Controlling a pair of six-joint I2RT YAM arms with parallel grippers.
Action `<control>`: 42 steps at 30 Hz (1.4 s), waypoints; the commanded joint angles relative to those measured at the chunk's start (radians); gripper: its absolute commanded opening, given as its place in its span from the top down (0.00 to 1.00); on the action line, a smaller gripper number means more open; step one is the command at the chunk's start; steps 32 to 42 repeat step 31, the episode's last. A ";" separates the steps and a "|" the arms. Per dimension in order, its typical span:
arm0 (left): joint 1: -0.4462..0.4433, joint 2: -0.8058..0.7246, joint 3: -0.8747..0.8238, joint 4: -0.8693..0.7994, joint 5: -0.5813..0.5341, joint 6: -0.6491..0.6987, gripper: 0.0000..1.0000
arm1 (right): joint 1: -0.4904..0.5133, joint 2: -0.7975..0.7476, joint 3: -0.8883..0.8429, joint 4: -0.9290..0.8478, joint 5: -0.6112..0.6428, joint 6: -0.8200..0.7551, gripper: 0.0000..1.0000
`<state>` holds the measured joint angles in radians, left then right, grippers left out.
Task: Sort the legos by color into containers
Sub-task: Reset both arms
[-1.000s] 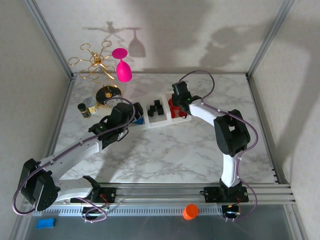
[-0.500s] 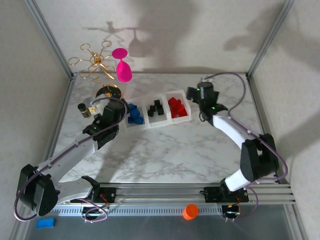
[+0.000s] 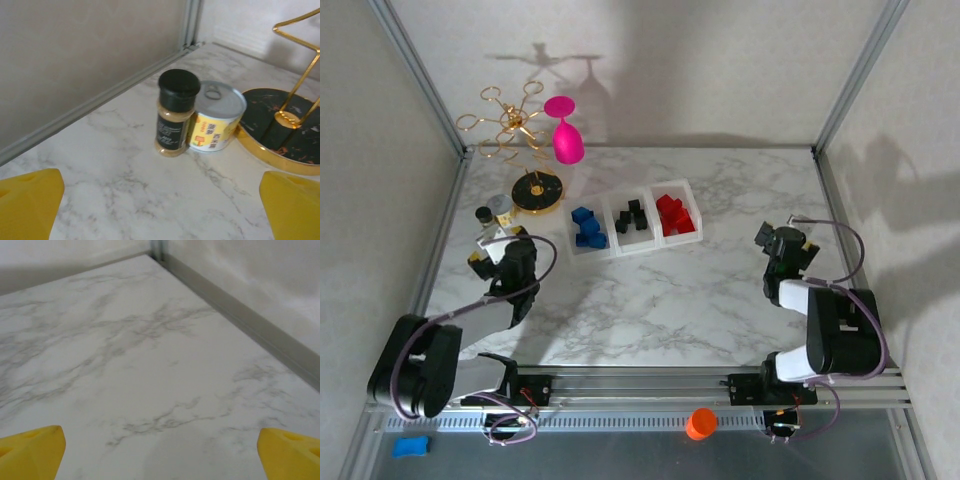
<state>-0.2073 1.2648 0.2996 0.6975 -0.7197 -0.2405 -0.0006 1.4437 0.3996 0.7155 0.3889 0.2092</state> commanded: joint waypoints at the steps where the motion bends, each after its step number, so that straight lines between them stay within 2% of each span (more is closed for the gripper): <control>1: 0.056 0.046 -0.087 0.414 0.197 0.118 0.01 | -0.004 0.047 -0.056 0.321 -0.160 -0.097 0.01; 3: 0.088 0.093 -0.141 0.564 0.299 0.129 0.00 | -0.004 0.043 -0.109 0.414 -0.248 -0.132 0.01; 6: 0.142 0.193 -0.169 0.701 0.453 0.121 0.00 | -0.003 0.102 -0.226 0.674 -0.314 -0.158 0.01; 8: 0.151 0.267 -0.152 0.736 0.502 0.130 0.00 | -0.002 0.092 -0.177 0.550 -0.329 -0.165 0.01; 9: 0.151 0.283 -0.140 0.738 0.522 0.142 0.00 | 0.002 0.099 -0.183 0.574 -0.325 -0.171 0.01; 10: 0.151 0.265 -0.111 0.646 0.543 0.146 0.00 | 0.002 0.096 -0.179 0.560 -0.321 -0.171 0.01; 13: 0.138 0.271 -0.080 0.599 0.522 0.156 0.00 | 0.017 0.097 -0.180 0.566 -0.300 -0.181 0.01; 42: 0.134 0.274 -0.080 0.605 0.514 0.159 0.01 | 0.018 0.098 -0.177 0.561 -0.301 -0.182 0.01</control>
